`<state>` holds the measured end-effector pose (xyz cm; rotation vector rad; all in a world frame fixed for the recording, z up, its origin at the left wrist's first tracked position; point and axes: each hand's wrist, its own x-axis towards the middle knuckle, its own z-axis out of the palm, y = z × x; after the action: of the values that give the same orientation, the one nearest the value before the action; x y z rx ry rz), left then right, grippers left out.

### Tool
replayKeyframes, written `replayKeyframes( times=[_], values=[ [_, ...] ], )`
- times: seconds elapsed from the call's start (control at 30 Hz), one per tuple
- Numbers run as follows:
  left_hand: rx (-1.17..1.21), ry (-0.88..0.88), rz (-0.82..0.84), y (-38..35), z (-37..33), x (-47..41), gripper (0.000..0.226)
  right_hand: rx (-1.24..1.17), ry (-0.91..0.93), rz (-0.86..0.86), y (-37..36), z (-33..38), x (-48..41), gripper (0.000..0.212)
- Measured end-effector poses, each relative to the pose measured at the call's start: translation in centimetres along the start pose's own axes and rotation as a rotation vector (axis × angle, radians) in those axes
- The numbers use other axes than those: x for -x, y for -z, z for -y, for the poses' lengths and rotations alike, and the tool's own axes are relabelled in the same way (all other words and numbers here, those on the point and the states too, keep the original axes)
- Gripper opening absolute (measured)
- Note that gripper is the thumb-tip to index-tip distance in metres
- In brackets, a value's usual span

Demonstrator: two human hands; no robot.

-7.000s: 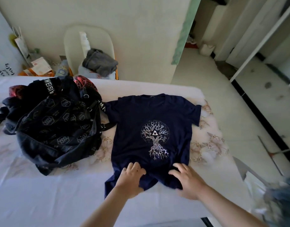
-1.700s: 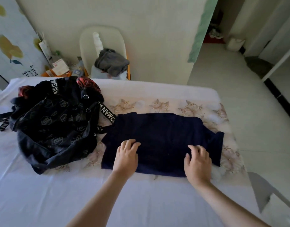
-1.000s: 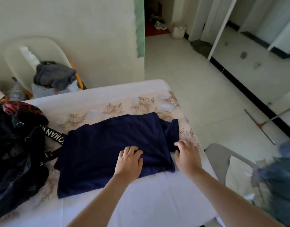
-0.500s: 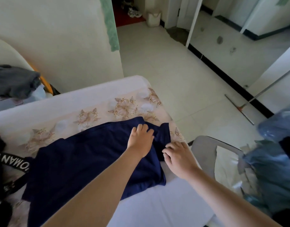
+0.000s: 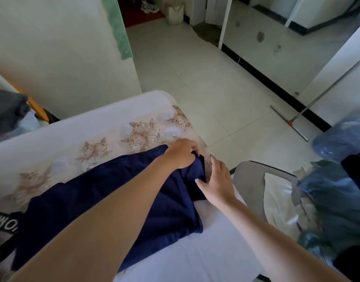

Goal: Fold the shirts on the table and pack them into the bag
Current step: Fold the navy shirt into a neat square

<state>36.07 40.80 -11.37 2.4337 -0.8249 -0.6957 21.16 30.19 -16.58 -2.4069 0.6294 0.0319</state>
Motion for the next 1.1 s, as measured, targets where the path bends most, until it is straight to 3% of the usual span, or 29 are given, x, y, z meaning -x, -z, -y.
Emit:
replayKeyframes(
  times=[0.1, 0.23, 0.33, 0.43, 0.5, 0.63, 0.73, 0.8, 0.87, 0.97, 1.1],
  values=[
    [0.114, -0.014, -0.048, 2.7, 0.6, 2.5, 0.035, -0.031, 0.041, 0.010, 0.3, 1.3, -0.2, 0.029],
    [0.118, -0.008, -0.129, 5.5, 3.1, 6.4, 0.039, -0.042, 0.094, 0.039, 1.2, 4.8, 1.1, 0.031],
    [-0.148, -0.014, -0.129, 6.1, 5.9, 9.3, 0.048, 0.130, 0.146, 0.097, 1.1, 7.7, 2.0, 0.020],
    [-0.534, 0.038, -0.075, 5.5, 7.9, 11.4, 0.053, -0.048, 0.049, 0.361, 0.2, 9.8, 2.8, 0.017],
    [-0.608, 0.035, -0.090, 4.3, 8.3, 12.1, 0.057, -0.222, 0.008, 0.526, -0.7, 10.4, 3.6, 0.020],
    [-0.595, -0.152, -0.046, 0.7, 8.3, 12.4, 0.055, -0.055, 0.140, 0.326, -2.1, 8.8, 4.0, 0.022],
    [-0.579, -0.114, 0.057, -0.8, 8.8, 11.8, 0.048, 0.040, 0.190, 0.357, -2.7, 7.3, 4.0, 0.026],
    [-0.603, -0.065, 0.020, -0.7, 8.2, 11.0, 0.044, -0.032, 0.155, 0.372, -2.5, 6.7, 3.7, 0.024],
    [-0.667, -0.077, -0.044, -0.4, 7.0, 9.8, 0.044, -0.130, 0.087, 0.266, -2.2, 6.6, 3.2, 0.022],
    [-0.674, -0.211, -0.076, -0.6, 5.8, 7.5, 0.054, -0.002, 0.068, 0.080, -2.2, 5.9, 2.5, 0.020],
    [-0.839, -0.400, 0.086, -0.7, 5.6, 5.8, 0.059, 0.144, -0.022, 0.193, -2.6, 5.3, 2.9, 0.044]
  ],
)
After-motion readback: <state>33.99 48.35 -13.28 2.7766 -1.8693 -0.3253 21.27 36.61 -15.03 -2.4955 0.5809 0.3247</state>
